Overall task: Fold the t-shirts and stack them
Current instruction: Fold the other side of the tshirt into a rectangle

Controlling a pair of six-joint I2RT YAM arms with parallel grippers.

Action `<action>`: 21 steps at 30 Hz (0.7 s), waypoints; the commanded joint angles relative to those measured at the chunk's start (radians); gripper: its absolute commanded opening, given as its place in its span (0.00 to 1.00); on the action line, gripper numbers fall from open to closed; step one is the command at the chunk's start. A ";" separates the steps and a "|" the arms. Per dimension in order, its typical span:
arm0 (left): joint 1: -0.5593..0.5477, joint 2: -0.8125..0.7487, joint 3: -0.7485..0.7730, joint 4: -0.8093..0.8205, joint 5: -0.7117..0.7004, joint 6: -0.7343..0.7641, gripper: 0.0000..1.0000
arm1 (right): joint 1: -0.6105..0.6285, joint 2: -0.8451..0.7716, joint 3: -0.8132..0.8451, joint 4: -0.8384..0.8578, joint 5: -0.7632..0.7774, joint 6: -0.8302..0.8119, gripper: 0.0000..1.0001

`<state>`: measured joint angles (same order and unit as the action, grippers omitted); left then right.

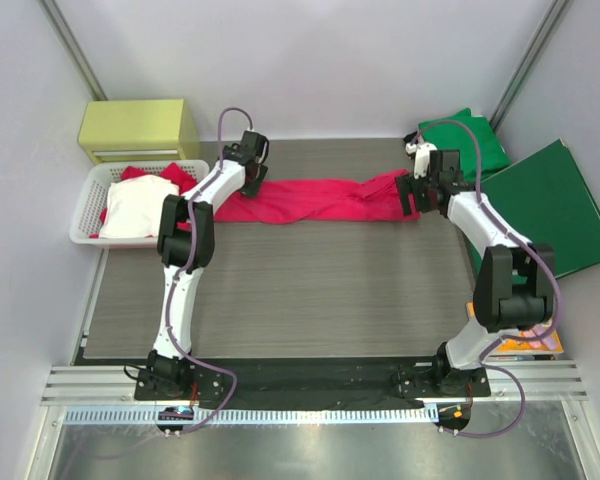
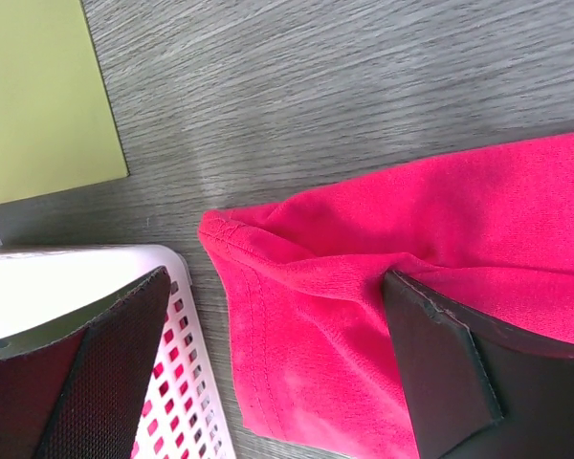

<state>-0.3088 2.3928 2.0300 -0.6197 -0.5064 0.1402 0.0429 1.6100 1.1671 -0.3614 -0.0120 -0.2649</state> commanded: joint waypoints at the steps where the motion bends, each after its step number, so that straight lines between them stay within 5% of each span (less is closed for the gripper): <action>1: 0.011 -0.089 -0.024 0.005 0.006 -0.005 0.92 | 0.003 0.149 0.190 -0.068 -0.095 0.058 0.84; 9: 0.011 -0.093 -0.042 0.008 0.012 -0.005 0.92 | 0.063 0.389 0.477 -0.154 -0.152 0.101 0.78; 21: 0.011 -0.098 -0.047 0.011 0.020 0.002 0.92 | 0.166 0.551 0.629 -0.165 -0.112 0.108 0.76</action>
<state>-0.3065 2.3642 1.9865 -0.6209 -0.4858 0.1398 0.1925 2.1502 1.7214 -0.5251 -0.1337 -0.1753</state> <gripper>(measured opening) 0.921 0.759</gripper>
